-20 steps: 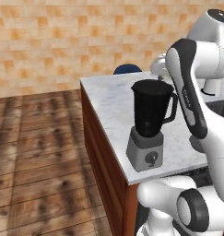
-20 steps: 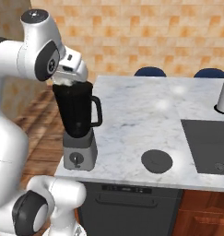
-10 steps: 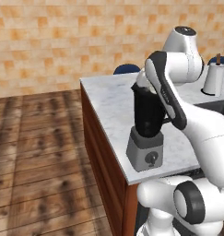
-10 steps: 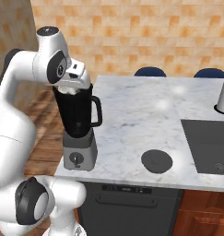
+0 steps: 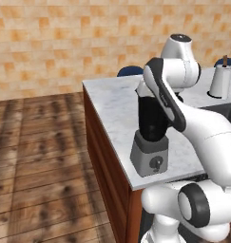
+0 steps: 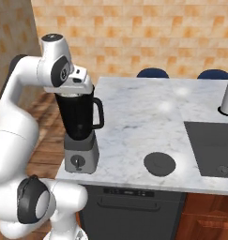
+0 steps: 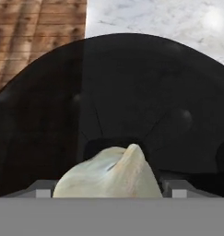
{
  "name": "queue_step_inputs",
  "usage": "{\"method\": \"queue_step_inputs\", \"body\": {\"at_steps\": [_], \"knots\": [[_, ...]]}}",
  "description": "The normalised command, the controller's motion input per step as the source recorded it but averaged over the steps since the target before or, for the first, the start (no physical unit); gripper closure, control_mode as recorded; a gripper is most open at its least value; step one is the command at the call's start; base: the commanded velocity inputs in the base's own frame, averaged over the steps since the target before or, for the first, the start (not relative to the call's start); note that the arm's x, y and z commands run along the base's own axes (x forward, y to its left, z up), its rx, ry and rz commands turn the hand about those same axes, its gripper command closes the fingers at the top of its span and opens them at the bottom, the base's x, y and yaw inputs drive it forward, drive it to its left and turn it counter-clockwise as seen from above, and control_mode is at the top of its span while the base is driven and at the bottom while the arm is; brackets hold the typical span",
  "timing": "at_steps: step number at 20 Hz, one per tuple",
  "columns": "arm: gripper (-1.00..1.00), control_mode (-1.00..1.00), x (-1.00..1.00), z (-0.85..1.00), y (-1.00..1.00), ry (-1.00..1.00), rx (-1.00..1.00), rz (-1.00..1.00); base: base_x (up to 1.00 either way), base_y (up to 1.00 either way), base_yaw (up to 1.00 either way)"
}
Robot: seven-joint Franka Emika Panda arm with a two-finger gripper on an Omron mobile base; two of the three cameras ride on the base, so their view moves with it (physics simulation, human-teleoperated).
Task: Grab the garlics from the fridge, place them in the blender, close the lid, and turn on the blender to create a marinade.
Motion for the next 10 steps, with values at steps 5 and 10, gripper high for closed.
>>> {"method": "queue_step_inputs", "body": {"at_steps": [5,10], "knots": [[-1.0,-1.0,0.04,-0.43,0.0,0.11,-0.03,0.12,0.0,0.0,0.0],[-1.0,-1.0,-0.01,-0.03,0.0,-0.02,0.0,0.07,0.0,0.0,0.0]]}}
